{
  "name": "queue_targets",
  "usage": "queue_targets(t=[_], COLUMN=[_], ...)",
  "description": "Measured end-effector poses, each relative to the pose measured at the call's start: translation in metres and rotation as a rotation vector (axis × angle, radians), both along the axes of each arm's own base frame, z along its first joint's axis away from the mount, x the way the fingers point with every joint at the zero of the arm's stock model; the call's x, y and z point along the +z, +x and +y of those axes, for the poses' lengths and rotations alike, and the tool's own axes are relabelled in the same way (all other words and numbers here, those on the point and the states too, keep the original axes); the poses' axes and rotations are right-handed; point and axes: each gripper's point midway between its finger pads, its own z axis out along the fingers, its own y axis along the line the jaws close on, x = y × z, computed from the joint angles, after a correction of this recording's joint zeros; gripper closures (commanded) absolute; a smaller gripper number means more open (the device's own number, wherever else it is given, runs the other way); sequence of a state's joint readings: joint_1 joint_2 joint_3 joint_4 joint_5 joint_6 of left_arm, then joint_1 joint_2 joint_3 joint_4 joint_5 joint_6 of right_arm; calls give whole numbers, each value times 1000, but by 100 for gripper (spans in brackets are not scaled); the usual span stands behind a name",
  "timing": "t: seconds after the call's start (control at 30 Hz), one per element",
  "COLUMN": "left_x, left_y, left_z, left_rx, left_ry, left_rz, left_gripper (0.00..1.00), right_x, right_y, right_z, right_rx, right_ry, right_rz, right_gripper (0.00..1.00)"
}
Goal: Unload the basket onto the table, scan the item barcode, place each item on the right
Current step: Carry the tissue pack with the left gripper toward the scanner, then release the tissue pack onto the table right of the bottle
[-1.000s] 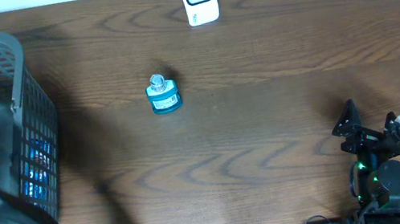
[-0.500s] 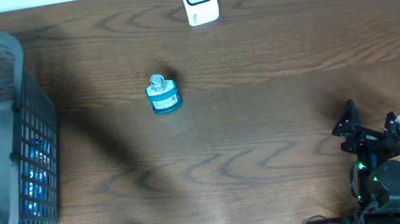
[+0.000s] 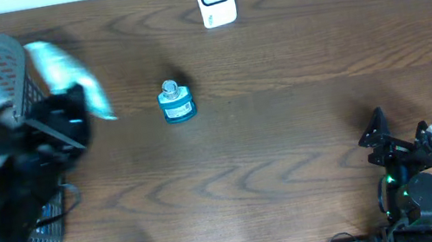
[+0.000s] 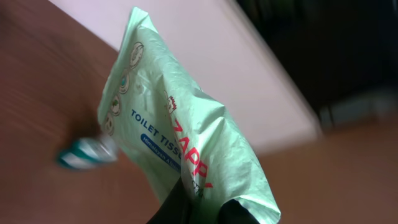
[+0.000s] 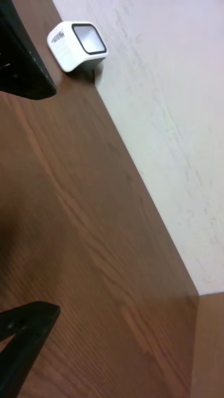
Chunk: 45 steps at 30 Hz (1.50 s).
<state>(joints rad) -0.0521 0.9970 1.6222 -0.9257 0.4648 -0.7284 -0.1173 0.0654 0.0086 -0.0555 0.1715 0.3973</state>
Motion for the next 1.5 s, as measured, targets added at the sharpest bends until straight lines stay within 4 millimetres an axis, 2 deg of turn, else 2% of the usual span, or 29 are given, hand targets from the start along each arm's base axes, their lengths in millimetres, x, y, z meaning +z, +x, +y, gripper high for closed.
queue_targets(t=[0.17,0.3,0.37,0.5,0.63,0.83,0.97,1.0,1.1,1.2,1.37,1.5], left_x=[-26,-50,-69,-128,-203,-304,-353,-361,-379,-382,-372,-339], left_y=[-11,-21,-24,-11,12,38,42,42,43,45,48,48], left_z=[-85,-137,-163,-204,-226,-238,-241,-241,-239,-238,-235,-230], left_rx=[-384,-611,-710,-788,-749,-673,-669,-670,-670,-660,-636,-621], left_ry=[64,148,211,402,663,1006,1125,1143,1186,1194,1205,1197], left_rz=[60,82,97,164,258,353,404,414,437,441,418,381], left_gripper=[93,93,93,93,93,93,92,86,46,22,10,9], right_x=[0,0,0,0,0,0,0,0,0,0,0,0], right_y=[0,0,0,0,0,0,0,0,0,0,0,0], right_z=[0,0,0,0,0,0,0,0,0,0,0,0], right_rx=[0,0,0,0,0,0,0,0,0,0,0,0], right_ry=[0,0,0,0,0,0,0,0,0,0,0,0], right_rz=[0,0,0,0,0,0,0,0,0,0,0,0], right_gripper=[1,1,1,1,1,1,1,1,1,1,1,1])
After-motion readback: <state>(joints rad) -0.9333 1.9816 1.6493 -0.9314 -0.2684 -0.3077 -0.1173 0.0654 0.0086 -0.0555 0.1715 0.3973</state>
